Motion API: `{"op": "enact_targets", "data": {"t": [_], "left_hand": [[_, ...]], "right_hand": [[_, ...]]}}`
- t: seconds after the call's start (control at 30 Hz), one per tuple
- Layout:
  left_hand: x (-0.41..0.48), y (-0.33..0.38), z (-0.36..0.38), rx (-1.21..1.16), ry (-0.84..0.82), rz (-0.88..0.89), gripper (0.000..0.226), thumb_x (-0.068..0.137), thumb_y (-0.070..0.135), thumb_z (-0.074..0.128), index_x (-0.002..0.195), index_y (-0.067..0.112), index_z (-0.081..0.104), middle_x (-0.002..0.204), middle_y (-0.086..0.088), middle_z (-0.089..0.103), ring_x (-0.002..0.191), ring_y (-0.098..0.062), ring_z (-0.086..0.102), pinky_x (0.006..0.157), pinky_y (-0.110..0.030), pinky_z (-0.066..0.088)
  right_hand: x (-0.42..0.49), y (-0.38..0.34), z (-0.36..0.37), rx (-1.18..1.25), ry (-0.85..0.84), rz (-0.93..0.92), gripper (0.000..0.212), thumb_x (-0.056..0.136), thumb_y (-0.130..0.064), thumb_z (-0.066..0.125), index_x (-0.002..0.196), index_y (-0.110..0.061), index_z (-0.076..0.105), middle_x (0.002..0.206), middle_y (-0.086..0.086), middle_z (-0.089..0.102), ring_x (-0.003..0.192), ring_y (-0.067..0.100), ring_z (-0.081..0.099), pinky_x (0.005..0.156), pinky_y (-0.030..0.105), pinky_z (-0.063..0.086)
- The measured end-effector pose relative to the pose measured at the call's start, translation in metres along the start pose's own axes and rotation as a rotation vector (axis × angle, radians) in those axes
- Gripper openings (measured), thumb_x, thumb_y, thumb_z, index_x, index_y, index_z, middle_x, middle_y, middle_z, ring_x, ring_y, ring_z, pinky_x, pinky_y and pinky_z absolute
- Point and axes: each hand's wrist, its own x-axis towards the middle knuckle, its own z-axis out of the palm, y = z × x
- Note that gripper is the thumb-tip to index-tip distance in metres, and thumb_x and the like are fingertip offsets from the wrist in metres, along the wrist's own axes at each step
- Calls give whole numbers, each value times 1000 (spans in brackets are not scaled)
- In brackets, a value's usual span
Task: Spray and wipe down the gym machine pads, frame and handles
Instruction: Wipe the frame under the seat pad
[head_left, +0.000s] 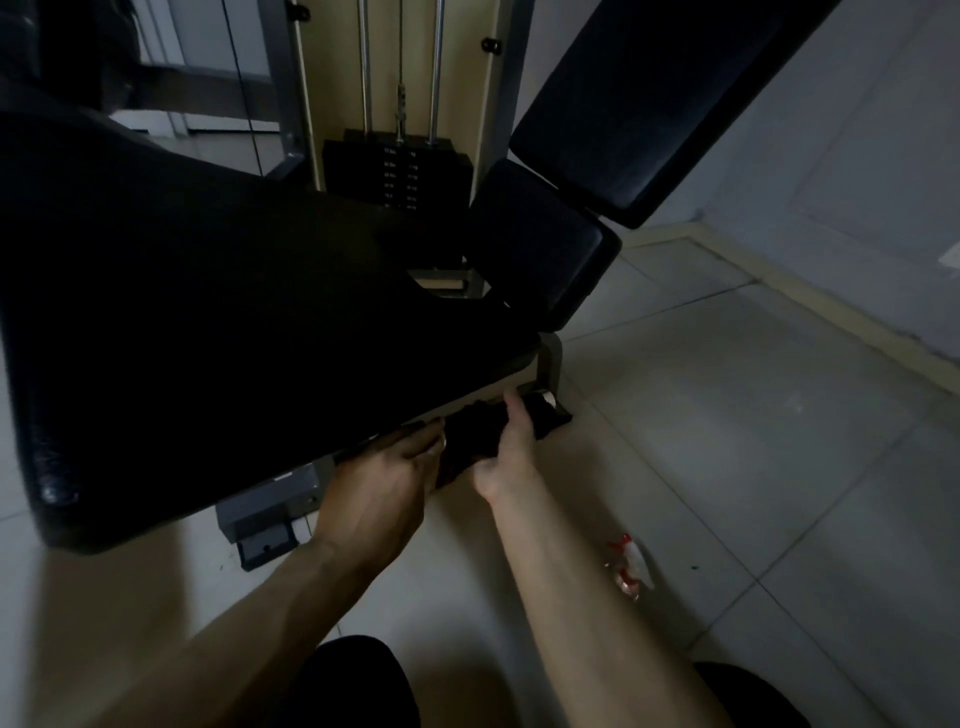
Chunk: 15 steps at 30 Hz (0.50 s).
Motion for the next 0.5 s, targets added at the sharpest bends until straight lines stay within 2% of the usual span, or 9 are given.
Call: {"op": "enact_targets", "data": {"t": [0.07,0.1,0.17,0.2,0.23,0.33,0.43,0.5], "left_hand": [[-1,0,2,-2,1,3,60,79,-3,76,135,16,67,140,-4,64,122,-27,64,84,-41,62],[-1,0,3,-4,-2,11,60,79,-3,76,135,16,66,142,-4,62,125,-28,63,86,-42,62],[-3,-2,3,-17,10,40,64,75,-4,78,135,14,66,143,-4,62,125,-30,63,86,-43,62],[-3,-3,3,-18,19,55,66,73,-6,79,135,13,67,143,-5,62,125,-30,63,86,-44,62],[-3,-5,1,-15,23,66,67,72,-7,80,135,12,67,143,-5,62,125,-29,63,88,-43,62],[-7,-10,0,-5,59,87,66,71,-6,83,133,9,68,140,-7,64,123,-30,65,93,-42,60],[-18,-16,-1,-2,90,93,64,74,-5,80,135,9,67,142,-9,62,124,-33,64,95,-45,59],[-22,-20,1,-8,107,105,62,78,-6,74,137,11,65,146,-8,59,128,-32,62,97,-43,57]], "right_hand": [[-13,11,13,-143,101,-51,56,82,-49,84,126,-21,62,110,6,74,98,25,72,89,40,60],[-19,14,21,-170,133,-79,51,83,-44,84,122,-20,61,107,5,73,92,23,73,79,33,62],[-28,14,37,-153,115,-48,23,100,-32,68,110,-16,55,93,3,66,77,17,65,54,21,55],[-30,11,43,-108,92,-2,13,106,-28,57,109,-16,54,89,2,60,73,16,60,52,22,52],[-34,6,46,-73,80,38,13,108,-25,51,109,-13,55,87,3,58,72,18,58,54,25,50],[-26,8,27,-41,27,36,12,98,-21,60,100,-10,61,86,9,62,73,25,62,63,31,51],[-17,14,4,-1,-69,-7,15,94,-22,63,104,-11,65,96,11,64,93,30,64,94,44,51],[-19,13,-3,-121,-93,-29,26,95,-29,66,114,-12,66,108,10,68,106,29,64,104,44,47]]}}
